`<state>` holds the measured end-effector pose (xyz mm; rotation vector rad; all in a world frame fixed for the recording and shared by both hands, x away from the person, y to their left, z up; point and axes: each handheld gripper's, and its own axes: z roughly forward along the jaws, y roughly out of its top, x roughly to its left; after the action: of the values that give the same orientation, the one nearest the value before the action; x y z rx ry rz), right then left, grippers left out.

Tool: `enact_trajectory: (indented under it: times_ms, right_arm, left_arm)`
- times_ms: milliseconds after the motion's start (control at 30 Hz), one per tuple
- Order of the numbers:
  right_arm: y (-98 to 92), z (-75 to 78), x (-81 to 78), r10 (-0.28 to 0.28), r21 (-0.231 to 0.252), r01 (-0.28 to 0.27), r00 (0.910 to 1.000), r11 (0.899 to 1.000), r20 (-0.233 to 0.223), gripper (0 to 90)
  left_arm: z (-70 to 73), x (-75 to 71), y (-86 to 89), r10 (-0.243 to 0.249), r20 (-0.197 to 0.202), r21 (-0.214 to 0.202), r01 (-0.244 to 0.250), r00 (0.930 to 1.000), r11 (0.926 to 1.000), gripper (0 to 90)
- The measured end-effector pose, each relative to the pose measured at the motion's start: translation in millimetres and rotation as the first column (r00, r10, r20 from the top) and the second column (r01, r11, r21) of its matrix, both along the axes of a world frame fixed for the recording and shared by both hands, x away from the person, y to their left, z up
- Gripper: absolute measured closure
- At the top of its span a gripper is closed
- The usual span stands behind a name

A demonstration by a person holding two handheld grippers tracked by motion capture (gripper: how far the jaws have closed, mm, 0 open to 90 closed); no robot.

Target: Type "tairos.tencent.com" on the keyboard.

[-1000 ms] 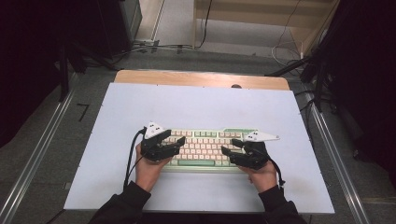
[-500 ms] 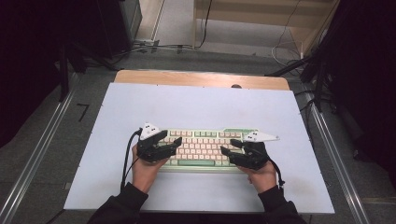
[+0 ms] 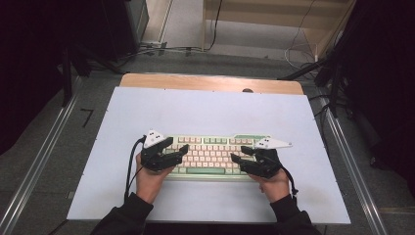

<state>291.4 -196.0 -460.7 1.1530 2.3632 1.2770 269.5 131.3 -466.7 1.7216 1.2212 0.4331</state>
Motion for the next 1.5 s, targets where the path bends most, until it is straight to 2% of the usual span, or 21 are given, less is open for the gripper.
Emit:
enact_trajectory:
  times_ms: [200, 467, 767, 867, 1200, 1500]
  right_arm:
    - [1.3, -0.1, 0.7, 0.008, -0.001, -0.008, 1.0000, 1.000, 0.003, 47.2]
    - [4.4, -0.5, 0.9, 0.028, 0.000, -0.028, 0.9996, 1.000, -0.003, 54.8]
    - [9.8, -3.3, -0.1, 0.072, -0.008, -0.072, 0.9974, 0.997, 0.000, 81.0]
    - [11.6, -5.0, 0.0, 0.085, -0.022, -0.085, 0.9964, 0.996, -0.006, 86.5]
    - [13.0, -11.0, 2.4, 0.084, -0.039, -0.085, 0.9961, 0.996, -0.030, 87.5]
    - [20.2, -17.7, 0.6, 0.103, -0.079, -0.106, 0.9938, 0.991, -0.041, 87.5]
  left_arm:
    - [-0.4, -1.7, 1.9, 0.006, 0.000, 0.000, -0.006, 1.0000, 1.0000, 34.6]
    - [-1.3, -4.3, 3.9, 0.011, -0.002, 0.001, -0.011, 0.9999, 0.9999, 34.6]
    - [-2.2, -5.7, 5.4, 0.017, -0.006, 0.003, -0.017, 0.9998, 0.9998, 34.7]
    - [-2.4, -5.9, 5.9, 0.017, -0.005, 0.005, -0.017, 0.9998, 0.9998, 34.7]
    - [-3.2, -5.5, 5.6, 0.019, -0.010, 0.005, -0.019, 0.9998, 0.9998, 34.8]
    - [-4.9, -4.2, 6.9, 0.024, -0.015, 0.009, -0.024, 0.9996, 0.9997, 34.8]
